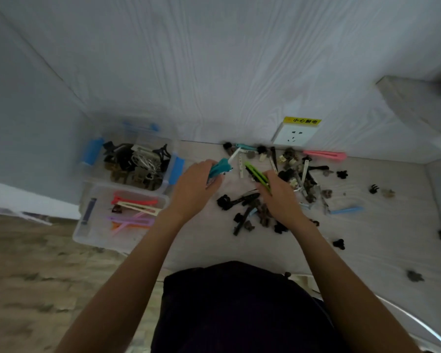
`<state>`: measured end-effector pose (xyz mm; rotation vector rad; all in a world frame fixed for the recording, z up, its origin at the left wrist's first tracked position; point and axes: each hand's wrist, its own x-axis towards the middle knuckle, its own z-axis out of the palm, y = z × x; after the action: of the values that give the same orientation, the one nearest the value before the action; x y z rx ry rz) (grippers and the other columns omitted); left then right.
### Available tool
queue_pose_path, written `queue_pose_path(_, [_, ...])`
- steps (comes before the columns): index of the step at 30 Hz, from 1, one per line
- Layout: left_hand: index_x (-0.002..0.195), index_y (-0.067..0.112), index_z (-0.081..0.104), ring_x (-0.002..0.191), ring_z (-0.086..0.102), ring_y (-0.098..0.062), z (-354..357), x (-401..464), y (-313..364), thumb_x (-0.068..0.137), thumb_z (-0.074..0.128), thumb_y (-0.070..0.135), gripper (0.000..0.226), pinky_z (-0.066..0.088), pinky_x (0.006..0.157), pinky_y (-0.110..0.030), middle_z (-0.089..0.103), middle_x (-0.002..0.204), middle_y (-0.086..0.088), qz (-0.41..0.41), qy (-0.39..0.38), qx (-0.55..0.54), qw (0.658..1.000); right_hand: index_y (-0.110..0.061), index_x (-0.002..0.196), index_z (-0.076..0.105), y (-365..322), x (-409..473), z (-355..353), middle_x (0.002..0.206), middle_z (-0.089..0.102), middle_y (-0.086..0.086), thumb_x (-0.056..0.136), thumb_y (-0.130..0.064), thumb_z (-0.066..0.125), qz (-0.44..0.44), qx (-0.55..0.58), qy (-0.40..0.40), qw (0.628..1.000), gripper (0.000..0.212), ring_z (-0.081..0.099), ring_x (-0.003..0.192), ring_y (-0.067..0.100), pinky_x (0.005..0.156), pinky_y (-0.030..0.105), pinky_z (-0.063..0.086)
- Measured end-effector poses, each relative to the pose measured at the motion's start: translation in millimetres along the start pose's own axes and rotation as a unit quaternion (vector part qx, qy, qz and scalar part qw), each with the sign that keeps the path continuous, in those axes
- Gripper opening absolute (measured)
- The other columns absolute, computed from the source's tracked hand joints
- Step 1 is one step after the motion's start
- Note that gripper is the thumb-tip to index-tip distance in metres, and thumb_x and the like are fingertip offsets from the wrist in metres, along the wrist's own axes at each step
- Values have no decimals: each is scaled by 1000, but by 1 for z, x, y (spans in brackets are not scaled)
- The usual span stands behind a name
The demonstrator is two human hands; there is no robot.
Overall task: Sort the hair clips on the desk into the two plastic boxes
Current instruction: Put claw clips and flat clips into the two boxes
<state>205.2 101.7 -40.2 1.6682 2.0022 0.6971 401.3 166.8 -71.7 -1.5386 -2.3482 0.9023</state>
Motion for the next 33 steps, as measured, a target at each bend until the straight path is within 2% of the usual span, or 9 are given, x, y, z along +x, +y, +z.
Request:
queue_pose_path(2, [118, 8, 53, 84, 54, -22, -20, -13, -2, 94, 50, 28, 31, 32, 68, -26, 58, 94, -10, 0, 20, 11, 1000, -8, 101, 48, -13, -7, 1, 78, 57, 10, 96, -27, 47, 9, 42, -8, 999, 20, 52, 66, 24, 55, 33, 38])
queue_pose_path(6, [117, -1, 55, 91, 58, -35, -62, -42, -30, 91, 56, 24, 36, 37, 73, -30, 62, 100, -22, 8, 53, 61, 997, -14, 92, 46, -47, -18, 8, 68, 55, -4, 96, -27, 47, -2, 127, -40, 991, 14, 50, 56, 9, 48, 15, 35])
queue_pose_path(10, [108, 6, 60, 80, 60, -33, -100, -75, -83, 85, 41, 44, 48, 43, 65, -32, 62, 88, -16, 12, -14, 143, 989, -16, 92, 49, -90, -19, 22, 68, 57, -6, 94, -24, 51, -36, 173, -58, 983, 8, 52, 55, -1, 50, 11, 38])
queue_pose_path(14, [120, 13, 57, 84, 53, -24, -114, -95, -117, 90, 55, 30, 34, 33, 66, -29, 56, 91, -6, -1, -95, 152, 984, -18, 95, 53, -129, -17, 40, 78, 65, 4, 92, -21, 54, -51, 185, -70, 979, 5, 62, 67, 17, 65, 31, 49])
queue_pose_path(19, [114, 17, 59, 98, 54, -27, -106, -91, -151, 90, 56, 29, 27, 44, 74, -35, 63, 107, -10, -7, -192, 236, 953, -9, 102, 57, -169, -10, 62, 80, 63, 8, 91, -22, 55, -114, 112, -80, 984, 17, 60, 70, 23, 63, 32, 44])
queue_pose_path(23, [114, 24, 62, 106, 54, -25, -100, -86, -161, 74, 74, 26, 41, 48, 85, -37, 60, 122, -1, 73, -161, 195, 965, -9, 104, 58, -194, -2, 86, 88, 64, 10, 90, -27, 56, -117, 48, -71, 989, 23, 59, 76, 24, 66, 33, 46])
queue_pose_path(26, [104, 26, 65, 95, 58, -18, -102, -88, -160, 78, 61, 37, 29, 46, 79, -29, 68, 109, 4, 123, -83, 187, 971, -8, 104, 54, -206, 4, 101, 95, 64, 11, 91, -28, 54, -91, -26, -83, 992, 24, 62, 83, 28, 71, 38, 52])
queue_pose_path(29, [91, 19, 69, 75, 63, -22, -103, -100, -156, 85, 44, 39, 33, 47, 62, -28, 71, 86, -1, 77, 29, 166, 983, -7, 107, 53, -214, 4, 111, 102, 62, 13, 92, -20, 52, -82, -94, -90, 988, 20, 61, 90, 31, 71, 38, 49])
queue_pose_path(33, [93, 18, 67, 72, 62, -23, -105, -113, -158, 90, 32, 42, 42, 44, 59, -30, 67, 80, -3, -53, 107, 119, 986, -9, 117, 52, -225, -7, 125, 113, 60, 11, 91, -16, 52, -116, -127, -104, 980, 27, 59, 103, 29, 78, 37, 47])
